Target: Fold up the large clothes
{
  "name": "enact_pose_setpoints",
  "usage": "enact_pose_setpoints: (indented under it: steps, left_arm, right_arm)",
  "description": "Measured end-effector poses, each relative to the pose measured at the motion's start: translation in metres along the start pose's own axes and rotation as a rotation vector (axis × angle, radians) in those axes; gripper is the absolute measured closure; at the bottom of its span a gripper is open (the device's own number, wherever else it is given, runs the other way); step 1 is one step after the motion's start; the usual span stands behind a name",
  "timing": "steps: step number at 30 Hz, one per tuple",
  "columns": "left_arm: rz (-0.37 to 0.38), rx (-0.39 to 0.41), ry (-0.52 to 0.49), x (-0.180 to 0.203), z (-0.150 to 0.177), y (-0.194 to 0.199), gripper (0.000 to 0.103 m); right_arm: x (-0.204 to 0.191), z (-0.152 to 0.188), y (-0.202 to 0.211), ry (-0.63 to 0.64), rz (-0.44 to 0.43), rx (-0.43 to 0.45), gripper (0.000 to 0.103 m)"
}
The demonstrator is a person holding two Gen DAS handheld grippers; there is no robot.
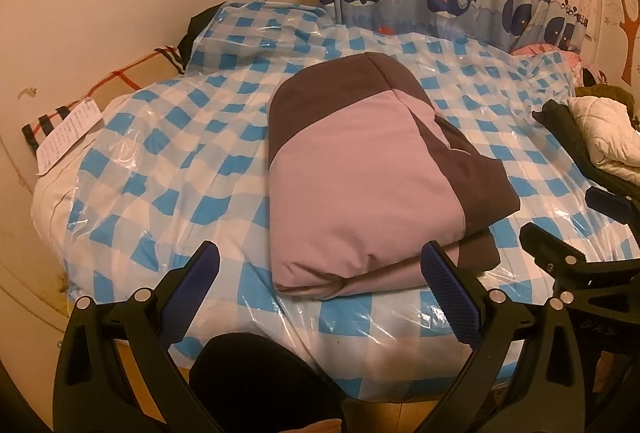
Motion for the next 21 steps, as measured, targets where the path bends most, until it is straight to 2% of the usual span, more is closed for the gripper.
enact_pose_setpoints:
  steps: [21]
  left_arm:
    - [-0.005,-0.024,-0.006,0.003,0.002,-0.002,0.007]
  right_arm:
    - [0.012,0.0,-0.001,0.016,0.017,0.014,0.007]
Point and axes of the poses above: each gripper's, at about its wrist camera, not at the fingertips, and y roughly against the way its jaws point, x to its right, z to its underside, the point moved 4 cm from there along -y, roughly the way its jaws point, and after that the axes turned 4 degrees about -y, right-handed, at the moved point
